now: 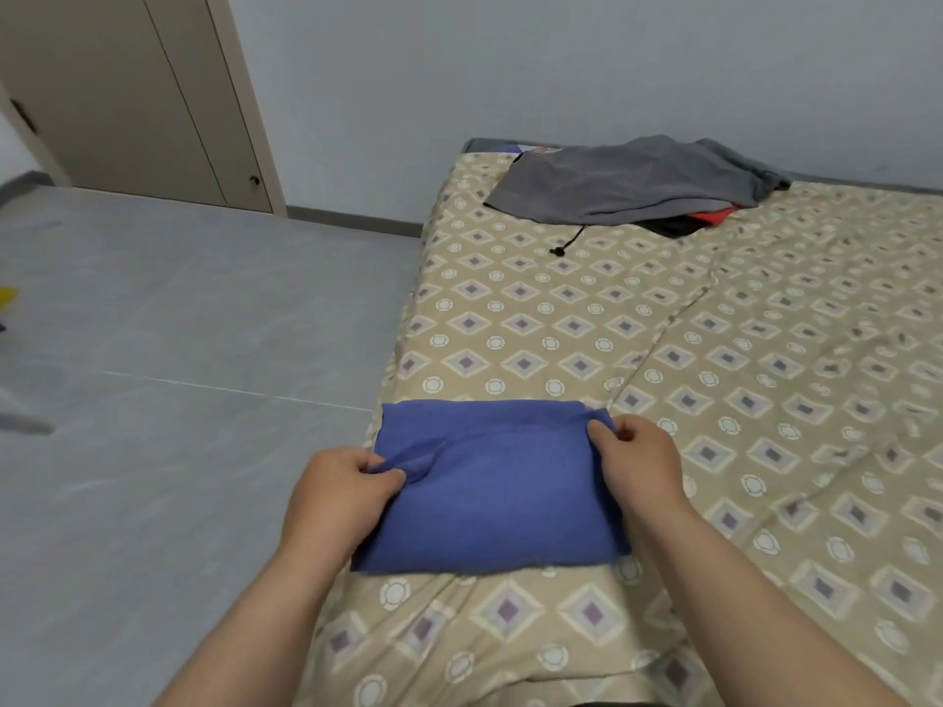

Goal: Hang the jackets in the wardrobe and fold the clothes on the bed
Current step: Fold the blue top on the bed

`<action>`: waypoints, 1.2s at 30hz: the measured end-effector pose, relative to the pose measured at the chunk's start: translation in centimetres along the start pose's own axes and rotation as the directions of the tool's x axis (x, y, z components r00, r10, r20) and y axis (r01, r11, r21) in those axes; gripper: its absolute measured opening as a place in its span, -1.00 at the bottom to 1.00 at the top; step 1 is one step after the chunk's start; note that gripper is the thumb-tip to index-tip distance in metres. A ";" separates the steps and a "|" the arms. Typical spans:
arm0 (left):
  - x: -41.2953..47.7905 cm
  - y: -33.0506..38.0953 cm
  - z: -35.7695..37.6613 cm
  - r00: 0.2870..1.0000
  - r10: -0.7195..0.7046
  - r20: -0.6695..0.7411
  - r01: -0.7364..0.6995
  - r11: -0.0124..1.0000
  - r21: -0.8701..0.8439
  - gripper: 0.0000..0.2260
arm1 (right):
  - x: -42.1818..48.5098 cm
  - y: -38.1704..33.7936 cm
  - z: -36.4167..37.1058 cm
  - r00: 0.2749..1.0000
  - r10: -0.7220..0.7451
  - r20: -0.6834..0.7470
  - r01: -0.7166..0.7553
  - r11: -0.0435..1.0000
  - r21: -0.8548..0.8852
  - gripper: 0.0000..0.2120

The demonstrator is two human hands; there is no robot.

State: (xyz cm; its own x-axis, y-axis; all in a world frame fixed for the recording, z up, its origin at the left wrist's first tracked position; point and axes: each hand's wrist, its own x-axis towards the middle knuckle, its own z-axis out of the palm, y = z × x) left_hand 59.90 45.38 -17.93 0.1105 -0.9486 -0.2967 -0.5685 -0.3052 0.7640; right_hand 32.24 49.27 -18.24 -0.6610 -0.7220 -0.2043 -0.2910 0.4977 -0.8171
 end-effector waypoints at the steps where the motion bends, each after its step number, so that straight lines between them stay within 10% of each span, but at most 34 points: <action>1: 0.6 -0.1 0.1 0.995 0.071 -0.073 -0.062 0.991 0.116 -0.76 | 0.5 -0.3 0.5 0.999 -0.045 -0.021 0.044 0.998 -0.039 -0.71; 4: 2.3 -0.1 0.8 0.947 0.259 -0.189 -0.213 0.949 0.234 -0.81 | 1.7 -0.9 1.7 0.984 -0.152 -0.091 0.134 0.975 -0.177 -0.71; 14: 5.2 -1.3 3.5 0.986 0.103 -0.128 -0.120 0.984 -0.131 -0.75 | 3.5 0.7 3.0 0.987 -0.142 -0.075 0.108 0.932 -0.345 -0.62; 20: 0.7 -4.0 3.4 0.940 -0.302 0.162 0.309 0.546 -0.779 -0.66 | -0.1 2.4 2.8 0.981 -0.169 -0.092 0.154 0.976 -0.151 -0.69; 23: -0.8 -4.0 2.4 0.965 0.049 -0.256 -0.125 0.949 -0.289 -0.54 | -1.8 2.3 2.2 0.953 -0.302 -0.029 0.280 0.913 -0.297 -0.51; 25: -2.2 -3.6 2.2 0.802 0.552 -0.231 -0.508 0.832 0.224 -0.43 | -2.9 1.7 2.0 0.878 -0.476 0.043 0.437 0.764 -0.474 -0.44; 27: -3.2 -2.4 3.3 0.622 0.783 0.012 -0.734 0.578 0.356 -0.43 | -3.7 1.1 2.6 0.787 -0.586 0.192 0.585 0.612 -0.532 -0.36; 30: -2.9 -2.1 5.5 0.693 0.654 0.304 -0.690 0.479 0.543 -0.44 | -3.9 1.7 4.1 0.768 -0.481 0.423 0.636 0.490 -0.596 -0.31; 36: -0.9 -4.0 6.4 0.834 0.497 0.241 -0.530 0.600 0.599 -0.44 | -1.8 4.3 3.7 0.870 -0.336 0.362 0.494 0.567 -0.660 -0.35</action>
State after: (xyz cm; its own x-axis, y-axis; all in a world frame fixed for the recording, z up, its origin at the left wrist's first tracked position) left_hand 56.82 47.99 -24.38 -0.3864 -0.9223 -0.0057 -0.8880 0.3703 0.2727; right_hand 34.72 50.92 -23.40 -0.2267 -0.9690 -0.0981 -0.9475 0.2427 -0.2082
